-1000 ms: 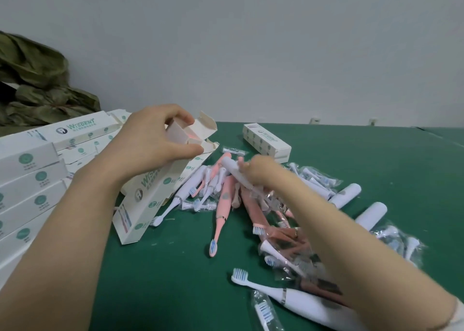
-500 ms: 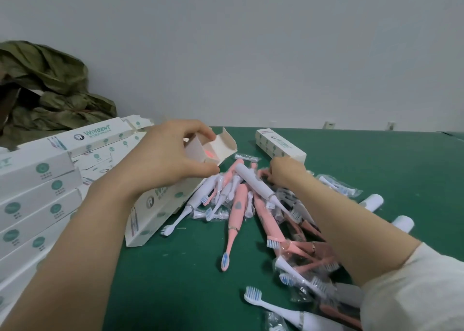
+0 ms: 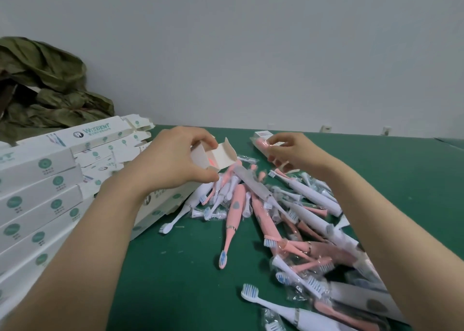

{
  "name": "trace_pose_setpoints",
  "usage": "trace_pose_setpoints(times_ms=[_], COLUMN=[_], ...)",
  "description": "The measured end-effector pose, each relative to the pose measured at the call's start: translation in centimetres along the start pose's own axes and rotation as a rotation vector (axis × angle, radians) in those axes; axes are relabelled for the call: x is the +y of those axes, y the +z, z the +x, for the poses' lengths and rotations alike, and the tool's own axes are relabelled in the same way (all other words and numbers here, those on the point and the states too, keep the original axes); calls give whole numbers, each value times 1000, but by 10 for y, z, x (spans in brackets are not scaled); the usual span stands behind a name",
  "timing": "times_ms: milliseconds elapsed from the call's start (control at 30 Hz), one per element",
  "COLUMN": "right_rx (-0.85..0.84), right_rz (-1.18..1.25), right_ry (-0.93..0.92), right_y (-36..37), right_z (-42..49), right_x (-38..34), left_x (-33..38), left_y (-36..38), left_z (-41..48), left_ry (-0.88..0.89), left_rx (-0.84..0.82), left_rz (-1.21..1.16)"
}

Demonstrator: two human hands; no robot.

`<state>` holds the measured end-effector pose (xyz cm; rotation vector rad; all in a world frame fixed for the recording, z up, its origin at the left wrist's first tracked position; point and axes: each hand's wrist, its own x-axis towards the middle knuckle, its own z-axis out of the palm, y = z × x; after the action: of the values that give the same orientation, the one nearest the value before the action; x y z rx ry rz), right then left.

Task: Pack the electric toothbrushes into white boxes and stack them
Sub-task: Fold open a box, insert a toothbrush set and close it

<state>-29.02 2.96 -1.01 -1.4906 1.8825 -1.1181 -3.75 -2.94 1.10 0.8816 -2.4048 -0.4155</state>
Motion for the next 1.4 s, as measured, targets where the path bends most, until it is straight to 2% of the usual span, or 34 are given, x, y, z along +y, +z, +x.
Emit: trace_pose_setpoints(times_ms=[100,167,200,333,433,533,600,700,867,933,1000,1100,1133,1200,1267,1333,1400], right_rx=[-140,-150,-113,178,152,74,20,-98,129,188,242,130,71,39,202,403,465], right_rz=[415,489,435,-86,-305,-492,-439,-155,215,184,7,-377,-388,-112,186,135,-148], right_ry=[-117,-202,-242,-374,-471,-474,-421,-246,-162,-223,-336,-429,-416,-352,-239,-72,149], right_y=[-3,4,10,38,49,54,53,48,51,59,74,95,93,76,52,30,14], right_z=[-23,-32,-34,-35,-35,-33,-33,-35,-33,-34,-35,-35,-32,-27,-10,12,33], right_x=[-21,-36,-44,-66,-79,-94,-99,-98,-87,-85,-85,-81,-78,-74,-60,-37,-6], left_x=[-1,-2,-3,-2,1,3,3,2,1,2,1,0,-1,-2,-3,-4,-6], left_y=[5,6,6,4,4,5,4,2,2,3,2,1,2,4,6,6,4], left_z=[2,4,4,4,3,2,2,3,3,4,4,5,4,5,5,5,4], left_ry=[-27,-42,-45,-38,-35,-36,-38,-46,-36,-26,-17,-26,-35,-42,-51,-61,-73], left_rx=[55,64,58,73,70,54,69,94,105,108,118,66,54,67,80,81,79], left_rz=[10,23,33,30,6,7,7,21,13,17,3,1,1,-2,-12,-29,-40])
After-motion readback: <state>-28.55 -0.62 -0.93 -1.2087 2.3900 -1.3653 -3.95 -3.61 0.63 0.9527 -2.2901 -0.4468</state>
